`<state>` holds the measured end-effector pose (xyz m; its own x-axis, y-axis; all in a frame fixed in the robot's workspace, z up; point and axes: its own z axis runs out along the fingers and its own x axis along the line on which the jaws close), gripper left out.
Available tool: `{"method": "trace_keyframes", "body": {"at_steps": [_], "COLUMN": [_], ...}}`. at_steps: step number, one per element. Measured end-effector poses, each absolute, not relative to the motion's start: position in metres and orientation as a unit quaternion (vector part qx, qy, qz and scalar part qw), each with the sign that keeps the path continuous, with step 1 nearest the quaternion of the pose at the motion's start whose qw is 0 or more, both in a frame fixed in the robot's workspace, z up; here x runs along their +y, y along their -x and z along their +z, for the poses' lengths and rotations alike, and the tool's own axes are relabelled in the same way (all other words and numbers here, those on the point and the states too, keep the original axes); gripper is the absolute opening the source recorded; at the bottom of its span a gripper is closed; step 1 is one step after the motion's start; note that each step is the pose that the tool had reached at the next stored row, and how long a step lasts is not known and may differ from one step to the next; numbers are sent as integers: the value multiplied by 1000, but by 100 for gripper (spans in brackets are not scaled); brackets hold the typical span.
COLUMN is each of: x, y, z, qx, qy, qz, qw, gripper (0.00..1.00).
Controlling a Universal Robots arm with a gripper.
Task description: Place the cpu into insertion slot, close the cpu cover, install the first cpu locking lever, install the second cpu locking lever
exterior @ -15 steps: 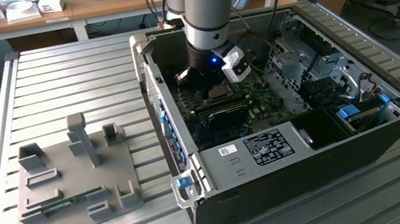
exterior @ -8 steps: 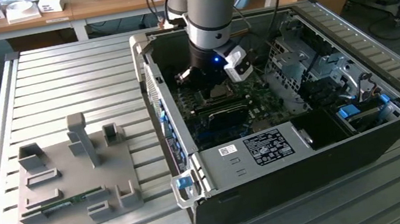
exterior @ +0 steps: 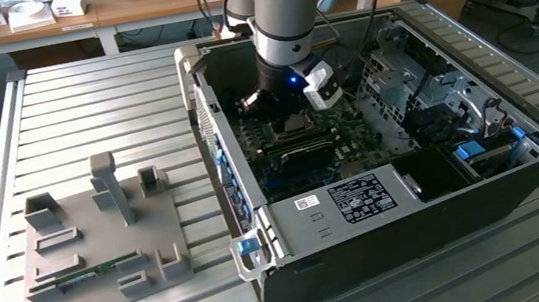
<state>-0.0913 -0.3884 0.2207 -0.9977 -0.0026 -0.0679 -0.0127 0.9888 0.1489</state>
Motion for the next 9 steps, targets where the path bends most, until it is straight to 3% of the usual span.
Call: {"method": "trace_keyframes", "body": {"at_steps": [9], "x": [-379], "y": [91], "z": [221], "qx": [997], "qy": [4], "qz": [75], "qw": [34], "gripper": [11]}}
